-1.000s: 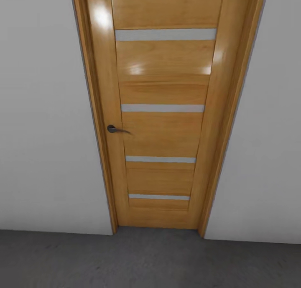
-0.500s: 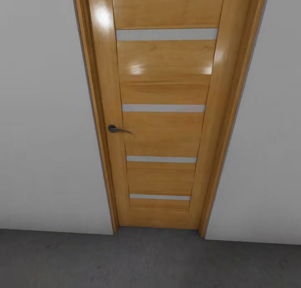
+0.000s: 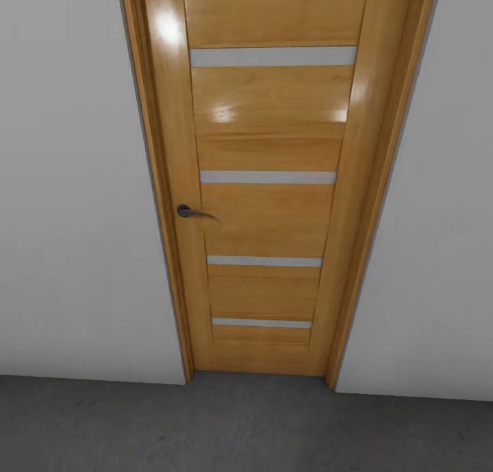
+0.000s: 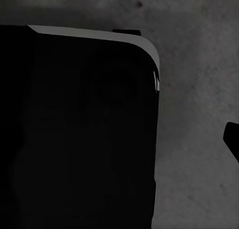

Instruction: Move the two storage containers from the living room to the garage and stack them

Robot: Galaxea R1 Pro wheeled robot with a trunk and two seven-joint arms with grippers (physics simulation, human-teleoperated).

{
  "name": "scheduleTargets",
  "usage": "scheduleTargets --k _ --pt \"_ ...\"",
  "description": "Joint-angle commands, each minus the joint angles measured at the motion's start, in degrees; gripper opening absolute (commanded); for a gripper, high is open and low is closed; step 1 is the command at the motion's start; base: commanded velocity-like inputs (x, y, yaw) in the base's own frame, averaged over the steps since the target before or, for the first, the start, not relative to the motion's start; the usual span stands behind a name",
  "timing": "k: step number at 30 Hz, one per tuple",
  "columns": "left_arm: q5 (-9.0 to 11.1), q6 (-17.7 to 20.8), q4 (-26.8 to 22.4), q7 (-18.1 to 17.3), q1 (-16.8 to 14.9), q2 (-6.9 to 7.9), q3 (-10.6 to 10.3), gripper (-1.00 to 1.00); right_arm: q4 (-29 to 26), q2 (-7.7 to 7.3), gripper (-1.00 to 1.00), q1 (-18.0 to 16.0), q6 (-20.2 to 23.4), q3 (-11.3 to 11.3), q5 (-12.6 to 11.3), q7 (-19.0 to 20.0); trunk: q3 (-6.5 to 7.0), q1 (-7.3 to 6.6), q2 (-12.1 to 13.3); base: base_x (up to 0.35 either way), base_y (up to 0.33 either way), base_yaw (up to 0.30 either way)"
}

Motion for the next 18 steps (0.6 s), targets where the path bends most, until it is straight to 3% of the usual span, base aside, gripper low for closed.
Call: scheduleTargets --k 1,18 --pt "0.1 -0.1 0.0 0.0 0.0 -0.02 0.3 1.00 0.0 -0.01 1.00 0.0 -0.2 0.0 0.2 0.0 -0.05 0.00 0.0 0.000 0.000 0.000" --pt "0.5 -0.1 -0.1 0.0 0.0 0.07 0.5 1.00 0.0 -0.01 1.00 0.0 0.1 -0.1 -0.3 -0.1 -0.05 0.00 0.0 0.002 0.000 0.000"
